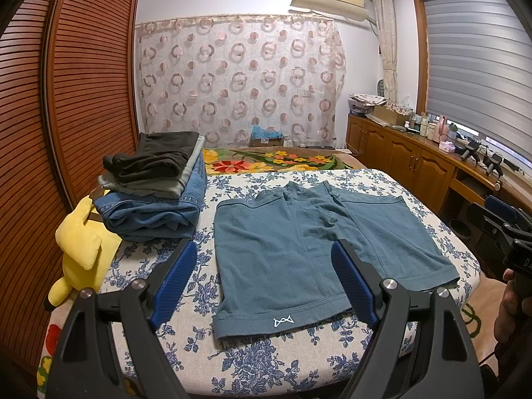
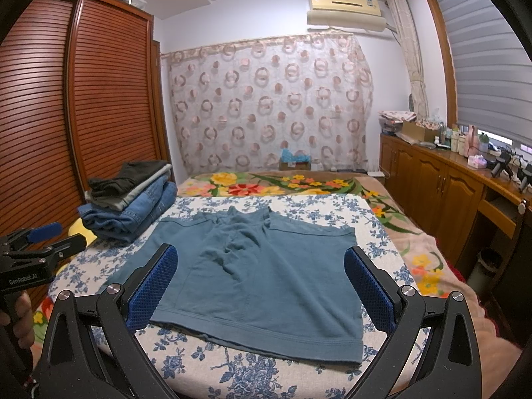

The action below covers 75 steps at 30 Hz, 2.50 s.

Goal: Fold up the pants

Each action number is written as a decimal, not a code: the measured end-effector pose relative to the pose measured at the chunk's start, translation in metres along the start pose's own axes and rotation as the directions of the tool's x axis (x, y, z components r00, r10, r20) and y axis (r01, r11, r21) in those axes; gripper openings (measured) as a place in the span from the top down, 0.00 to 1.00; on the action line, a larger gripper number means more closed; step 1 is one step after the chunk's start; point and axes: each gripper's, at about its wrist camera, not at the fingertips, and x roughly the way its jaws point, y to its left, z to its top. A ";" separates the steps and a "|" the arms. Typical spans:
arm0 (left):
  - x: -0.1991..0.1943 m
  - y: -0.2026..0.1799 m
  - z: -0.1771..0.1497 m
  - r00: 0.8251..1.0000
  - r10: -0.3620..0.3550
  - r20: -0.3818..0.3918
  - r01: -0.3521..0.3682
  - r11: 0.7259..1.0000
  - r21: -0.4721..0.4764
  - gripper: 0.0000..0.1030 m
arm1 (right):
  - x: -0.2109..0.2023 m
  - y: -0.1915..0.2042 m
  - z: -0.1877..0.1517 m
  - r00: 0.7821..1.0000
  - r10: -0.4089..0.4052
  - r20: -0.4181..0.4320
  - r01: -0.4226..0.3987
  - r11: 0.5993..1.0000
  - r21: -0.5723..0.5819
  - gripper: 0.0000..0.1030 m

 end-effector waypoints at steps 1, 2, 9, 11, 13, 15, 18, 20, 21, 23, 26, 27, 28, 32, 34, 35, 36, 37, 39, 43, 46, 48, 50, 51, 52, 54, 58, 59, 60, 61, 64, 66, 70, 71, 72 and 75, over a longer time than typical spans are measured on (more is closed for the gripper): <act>0.000 0.000 0.000 1.000 0.001 0.000 -0.001 1.000 0.000 0.19 | 0.000 0.000 0.000 1.000 0.000 0.000 0.000 1.000 0.000 0.01; 0.000 0.000 0.000 1.000 0.001 0.000 -0.001 1.000 0.000 0.19 | 0.000 0.000 0.000 1.000 0.000 0.000 0.000 1.000 0.000 0.01; 0.000 0.000 0.000 1.000 0.000 0.000 0.000 1.000 0.001 0.19 | 0.000 0.000 0.000 1.000 0.000 0.001 0.000 1.000 0.000 0.01; 0.000 0.000 0.000 1.000 0.000 0.001 0.000 1.000 0.001 0.19 | 0.000 0.000 0.000 1.000 0.000 0.000 0.000 1.000 0.000 0.01; 0.000 0.000 0.000 1.000 0.000 0.001 0.000 1.000 0.001 0.19 | 0.000 0.000 0.000 1.000 0.000 0.000 0.000 1.000 0.000 0.01; 0.000 0.000 0.000 1.000 0.000 0.001 0.000 1.000 0.000 0.19 | -0.001 0.000 0.000 1.000 0.000 0.001 0.000 1.000 0.000 0.01; 0.000 0.000 0.000 1.000 0.000 0.001 0.000 1.000 0.001 0.19 | -0.001 0.000 0.000 1.000 0.000 0.001 0.000 1.000 0.000 0.01; 0.000 0.000 -0.001 1.000 0.000 0.000 0.000 1.000 0.001 0.19 | -0.001 -0.001 -0.001 1.000 0.001 0.002 -0.001 1.000 0.001 0.01; 0.000 0.000 0.000 1.000 0.000 -0.002 0.000 1.000 0.001 0.19 | 0.000 -0.002 -0.001 1.000 0.001 0.001 -0.001 1.000 0.001 0.01; 0.002 0.000 0.001 1.000 -0.001 -0.011 0.001 1.000 0.002 0.19 | 0.000 -0.003 -0.002 1.000 0.001 -0.001 -0.001 1.000 0.000 0.01; 0.009 0.000 -0.002 0.999 0.001 -0.040 -0.001 1.000 0.003 0.19 | 0.003 0.001 -0.007 1.000 0.001 -0.018 -0.001 1.000 0.004 0.01; 0.012 0.001 -0.004 0.999 -0.002 -0.050 0.002 1.000 0.002 0.19 | 0.004 0.000 -0.006 1.000 0.003 -0.031 -0.002 1.000 0.007 0.01; 0.014 0.002 -0.007 0.998 -0.003 -0.057 0.003 1.000 0.000 0.19 | 0.005 -0.001 -0.007 0.999 0.005 -0.035 -0.004 1.000 0.008 0.01; 0.025 0.007 -0.016 0.996 -0.012 -0.093 0.010 1.000 -0.015 0.19 | 0.010 -0.004 -0.014 0.998 0.000 -0.061 0.001 1.000 0.008 0.01; 0.030 0.011 -0.021 0.994 -0.018 -0.106 0.015 1.000 -0.024 0.19 | 0.019 -0.001 -0.018 0.997 0.004 -0.076 -0.003 1.000 0.011 0.01; 0.033 0.013 -0.024 0.993 -0.021 -0.113 0.018 0.999 -0.028 0.19 | 0.021 -0.008 -0.022 0.997 0.002 -0.083 -0.001 1.000 0.013 0.01; 0.035 0.016 -0.026 0.993 -0.023 -0.120 0.020 0.999 -0.032 0.19 | 0.022 -0.010 -0.024 0.996 0.000 -0.089 0.001 1.000 0.013 0.01; 0.037 0.017 -0.029 0.992 -0.024 -0.124 0.020 0.999 -0.035 0.19 | 0.025 -0.011 -0.026 0.995 -0.002 -0.097 0.004 1.000 0.013 0.01; 0.042 0.022 -0.035 0.990 -0.028 -0.136 0.022 0.999 -0.045 0.19 | 0.027 -0.018 -0.029 0.994 -0.006 -0.109 0.007 1.000 0.014 0.01; 0.049 0.032 -0.043 0.988 -0.026 -0.154 0.016 0.998 -0.065 0.19 | 0.036 -0.026 -0.038 0.990 -0.014 -0.139 0.017 1.000 0.020 0.01; 0.053 0.038 -0.048 0.986 -0.026 -0.166 0.015 0.997 -0.070 0.19 | 0.041 -0.032 -0.045 0.988 -0.015 -0.157 0.019 1.000 0.020 0.01; 0.056 0.041 -0.050 0.984 -0.023 -0.174 0.011 0.997 -0.071 0.19 | 0.044 -0.035 -0.048 0.986 -0.014 -0.168 0.017 1.000 0.016 0.01; 0.059 0.046 -0.053 0.982 -0.029 -0.184 0.016 0.997 -0.075 0.19 | 0.048 -0.037 -0.052 0.983 -0.015 -0.182 0.017 1.000 0.011 0.01; 0.060 0.048 -0.055 0.981 -0.033 -0.190 0.019 0.997 -0.076 0.19 | 0.050 -0.038 -0.054 0.981 -0.016 -0.191 0.018 1.000 0.009 0.01; 0.062 0.050 -0.058 0.980 -0.040 -0.197 0.025 0.997 -0.078 0.19 | 0.052 -0.039 -0.056 0.980 -0.015 -0.200 0.017 1.000 0.008 0.01; 0.064 0.053 -0.064 0.976 -0.052 -0.210 0.036 0.996 -0.079 0.19 | 0.058 -0.041 -0.061 0.975 -0.014 -0.222 0.016 1.000 0.006 0.01; 0.067 0.061 -0.074 0.970 -0.065 -0.233 0.044 0.994 -0.098 0.24 | 0.068 -0.041 -0.071 0.966 -0.014 -0.260 0.014 1.000 -0.002 0.01; 0.067 0.063 -0.077 0.968 -0.080 -0.240 0.055 0.993 -0.108 0.26 | 0.070 -0.041 -0.073 0.963 -0.012 -0.268 0.012 1.000 -0.002 0.01; 0.068 0.064 -0.078 0.966 -0.087 -0.242 0.061 0.992 -0.114 0.28 | 0.072 -0.041 -0.076 0.961 -0.009 -0.278 0.009 1.000 -0.001 0.01; 0.068 0.065 -0.080 0.965 -0.093 -0.245 0.066 0.991 -0.119 0.31 | 0.074 -0.041 -0.078 0.958 -0.007 -0.285 0.007 1.000 -0.002 0.01; 0.068 0.067 -0.083 0.961 -0.121 -0.249 0.087 0.986 -0.140 0.44 | 0.079 -0.040 -0.084 0.953 -0.005 -0.304 0.003 1.000 -0.007 0.01; 0.067 0.067 -0.085 0.958 -0.135 -0.253 0.100 0.984 -0.148 0.50 | 0.081 -0.039 -0.088 0.950 -0.004 -0.313 0.001 1.000 -0.009 0.01; 0.067 0.062 -0.086 0.960 -0.139 -0.244 0.109 0.985 -0.136 0.55 | 0.083 -0.039 -0.093 0.945 -0.008 -0.327 0.003 1.000 -0.017 0.02; 0.067 0.061 -0.086 0.961 -0.132 -0.242 0.104 0.987 -0.124 0.56 | 0.083 -0.040 -0.093 0.944 -0.008 -0.329 0.002 1.000 -0.016 0.02; 0.068 0.059 -0.086 0.963 -0.122 -0.241 0.097 0.989 -0.111 0.56 | 0.083 -0.040 -0.094 0.944 -0.007 -0.330 0.001 1.000 -0.017 0.02; 0.068 0.055 -0.086 0.962 -0.126 -0.243 0.104 0.990 -0.098 0.72 | 0.084 -0.040 -0.095 0.943 -0.010 -0.333 0.003 1.000 -0.021 0.02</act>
